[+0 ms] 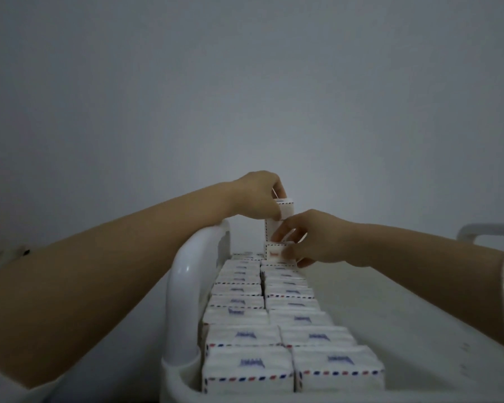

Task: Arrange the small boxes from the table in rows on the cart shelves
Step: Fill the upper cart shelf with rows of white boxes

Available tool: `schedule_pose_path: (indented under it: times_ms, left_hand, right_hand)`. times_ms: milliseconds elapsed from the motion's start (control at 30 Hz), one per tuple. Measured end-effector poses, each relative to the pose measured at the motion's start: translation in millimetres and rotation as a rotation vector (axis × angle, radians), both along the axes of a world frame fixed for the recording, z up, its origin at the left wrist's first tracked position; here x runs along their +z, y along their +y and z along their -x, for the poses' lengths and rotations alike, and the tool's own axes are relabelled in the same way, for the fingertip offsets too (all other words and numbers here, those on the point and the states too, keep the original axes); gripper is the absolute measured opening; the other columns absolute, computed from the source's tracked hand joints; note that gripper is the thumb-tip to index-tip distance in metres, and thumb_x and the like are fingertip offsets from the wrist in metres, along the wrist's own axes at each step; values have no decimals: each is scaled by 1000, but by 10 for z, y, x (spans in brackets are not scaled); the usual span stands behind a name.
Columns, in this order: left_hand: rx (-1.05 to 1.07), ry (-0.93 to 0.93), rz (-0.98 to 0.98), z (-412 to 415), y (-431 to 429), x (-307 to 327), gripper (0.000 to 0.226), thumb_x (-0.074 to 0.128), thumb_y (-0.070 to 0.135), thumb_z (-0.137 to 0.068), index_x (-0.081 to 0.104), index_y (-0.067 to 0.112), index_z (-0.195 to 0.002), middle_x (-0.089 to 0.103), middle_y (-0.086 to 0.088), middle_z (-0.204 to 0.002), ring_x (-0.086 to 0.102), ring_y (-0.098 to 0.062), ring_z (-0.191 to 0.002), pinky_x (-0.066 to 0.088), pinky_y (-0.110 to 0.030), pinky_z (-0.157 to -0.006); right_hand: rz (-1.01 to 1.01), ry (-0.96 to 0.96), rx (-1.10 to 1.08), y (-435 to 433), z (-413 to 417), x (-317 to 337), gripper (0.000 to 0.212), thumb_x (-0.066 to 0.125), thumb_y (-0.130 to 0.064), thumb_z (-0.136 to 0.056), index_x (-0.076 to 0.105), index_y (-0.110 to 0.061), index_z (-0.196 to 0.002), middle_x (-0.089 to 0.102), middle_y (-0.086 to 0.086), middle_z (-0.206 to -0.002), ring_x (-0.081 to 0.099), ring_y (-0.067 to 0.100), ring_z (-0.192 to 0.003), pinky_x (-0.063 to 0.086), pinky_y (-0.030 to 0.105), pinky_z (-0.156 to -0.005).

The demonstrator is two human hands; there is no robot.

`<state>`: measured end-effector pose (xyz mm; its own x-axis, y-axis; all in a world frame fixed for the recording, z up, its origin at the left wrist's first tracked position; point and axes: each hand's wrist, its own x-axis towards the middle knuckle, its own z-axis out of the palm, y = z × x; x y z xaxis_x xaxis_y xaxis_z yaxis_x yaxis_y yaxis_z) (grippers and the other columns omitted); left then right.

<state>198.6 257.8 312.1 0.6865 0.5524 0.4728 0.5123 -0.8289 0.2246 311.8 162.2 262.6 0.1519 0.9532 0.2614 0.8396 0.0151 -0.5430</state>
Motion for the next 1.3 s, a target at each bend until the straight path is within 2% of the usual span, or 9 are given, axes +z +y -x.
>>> schedule_pose_path:
  times_ms: [233, 400, 567, 667, 867, 1000, 1100, 1200, 1300]
  left_hand:
    - [-60, -19, 19, 4, 15, -36, 27, 71, 12, -82, 56, 18, -105, 60, -1, -115, 57, -13, -86, 52, -28, -76]
    - [-77, 60, 117, 5, 14, -63, 27, 72, 11, -82, 58, 18, -103, 63, -2, -108, 57, -8, -72, 52, -22, -67]
    - [-66, 100, 167, 11, 36, -59, 20, 74, 9, -81, 58, 18, -88, 65, -4, -105, 61, -9, -75, 50, -18, -60]
    - [-36, 141, 198, 0, 80, -66, 19, 75, 9, -81, 58, 15, -89, 67, -10, -107, 66, -17, -83, 57, -24, -68]
    - [-45, 275, 220, -39, 65, -42, 20, 75, 12, -82, 59, 17, -93, 69, -9, -107, 66, -14, -84, 52, -20, -64]
    - [-25, 370, 265, -29, 39, -52, 20, 78, 13, -79, 64, 17, -93, 71, -8, -107, 65, -9, -82, 53, -20, -70]
    - [8, 439, 273, 5, 4, -59, 24, 73, 19, -84, 69, 18, -108, 70, 2, -107, 63, -8, -99, 53, -24, -85]
    - [-7, 283, 240, 56, -29, -40, 25, 64, 26, -91, 70, 20, -115, 69, 8, -106, 63, -7, -101, 53, -27, -87]
    - [-50, -158, 294, 173, -181, 26, 16, 62, 18, -92, 72, 20, -104, 71, 7, -104, 66, -7, -97, 53, -27, -86]
  right_hand:
    - [154, 223, -57, -56, 35, -69, 28, 50, -2, -95, 67, -14, -114, 67, 3, -88, 65, 9, -64, 56, 18, -54]
    - [212, 253, -41, -115, 29, -87, 28, 53, -13, -98, 65, -25, -121, 69, 5, -110, 68, 18, -95, 58, 27, -81]
    - [179, 273, -36, -121, 23, -96, 26, 54, -10, -97, 66, -20, -118, 70, 8, -111, 68, 16, -87, 58, 27, -81]
    - [168, 302, -63, -124, 44, -86, 26, 56, -8, -96, 56, -12, -121, 70, 13, -104, 68, 21, -85, 59, 31, -81]
    - [160, 219, -86, -128, 43, -52, 76, 64, -12, -92, 13, -23, -147, 70, 12, -92, 69, 21, -75, 60, 31, -69]
    - [190, 72, -70, -127, 58, -60, 62, 57, -22, -96, 21, -26, -147, 68, 10, -100, 68, 22, -84, 60, 33, -77]
    - [251, 43, -70, -138, 33, -70, 52, 51, -30, -99, 29, -26, -146, 66, 9, -104, 67, 22, -87, 59, 35, -81]
    - [311, 0, -83, -156, 7, -63, 50, 46, -39, -100, 32, -29, -147, 65, 10, -107, 69, 26, -97, 58, 39, -85]
    - [347, -44, -84, -175, -6, -52, 52, 41, -46, -100, 29, -33, -149, 62, 11, -112, 69, 27, -96, 58, 41, -85]
